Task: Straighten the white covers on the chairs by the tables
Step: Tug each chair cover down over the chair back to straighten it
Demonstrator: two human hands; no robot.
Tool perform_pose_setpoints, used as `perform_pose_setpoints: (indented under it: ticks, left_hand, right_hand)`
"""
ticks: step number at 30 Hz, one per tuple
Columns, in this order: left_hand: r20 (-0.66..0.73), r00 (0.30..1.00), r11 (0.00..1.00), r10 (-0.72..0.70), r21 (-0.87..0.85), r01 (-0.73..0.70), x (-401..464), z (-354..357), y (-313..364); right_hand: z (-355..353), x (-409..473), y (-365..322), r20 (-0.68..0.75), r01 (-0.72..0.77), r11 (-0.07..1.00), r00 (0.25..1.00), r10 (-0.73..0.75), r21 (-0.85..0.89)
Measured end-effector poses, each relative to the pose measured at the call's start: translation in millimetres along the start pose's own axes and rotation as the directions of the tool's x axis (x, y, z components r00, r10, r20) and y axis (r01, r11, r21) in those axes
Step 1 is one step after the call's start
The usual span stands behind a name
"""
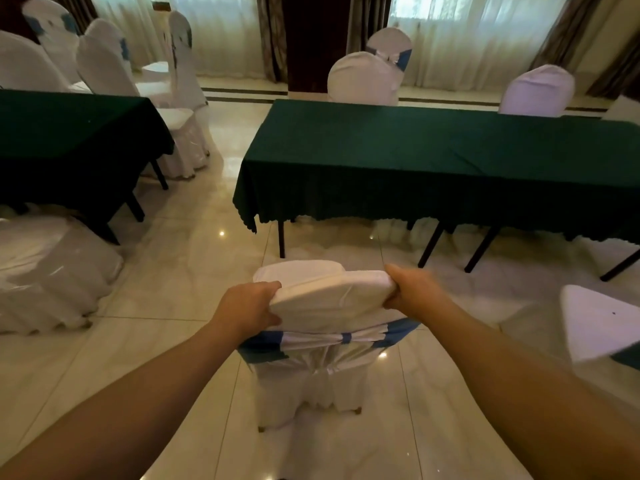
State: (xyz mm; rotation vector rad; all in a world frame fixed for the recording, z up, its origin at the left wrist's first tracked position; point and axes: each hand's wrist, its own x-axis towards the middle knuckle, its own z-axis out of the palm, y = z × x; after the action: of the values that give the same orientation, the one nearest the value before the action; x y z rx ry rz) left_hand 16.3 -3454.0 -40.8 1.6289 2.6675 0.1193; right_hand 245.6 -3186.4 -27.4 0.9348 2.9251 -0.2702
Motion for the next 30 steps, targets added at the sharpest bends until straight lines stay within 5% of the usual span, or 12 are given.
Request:
perform_pose_setpoints:
  ticks: [13, 30]
  left_hand:
    - [-0.072, 0.972, 0.974, 0.224, 0.051, -0.221, 97.1, -31.4, -2.3]
    - [-0.052, 0.987, 0.984, 0.151, 0.101, -0.145, 260.2, -26.8, 66.5]
  right_hand:
    - [-17.0, 3.3, 9.7, -0.032, -0.230, 0.971, 0.972, 0.233, 0.071]
    - [-39.7, 122.5, 153.3, -0.085, -0.139, 0.983, 0.985, 0.149, 0.118]
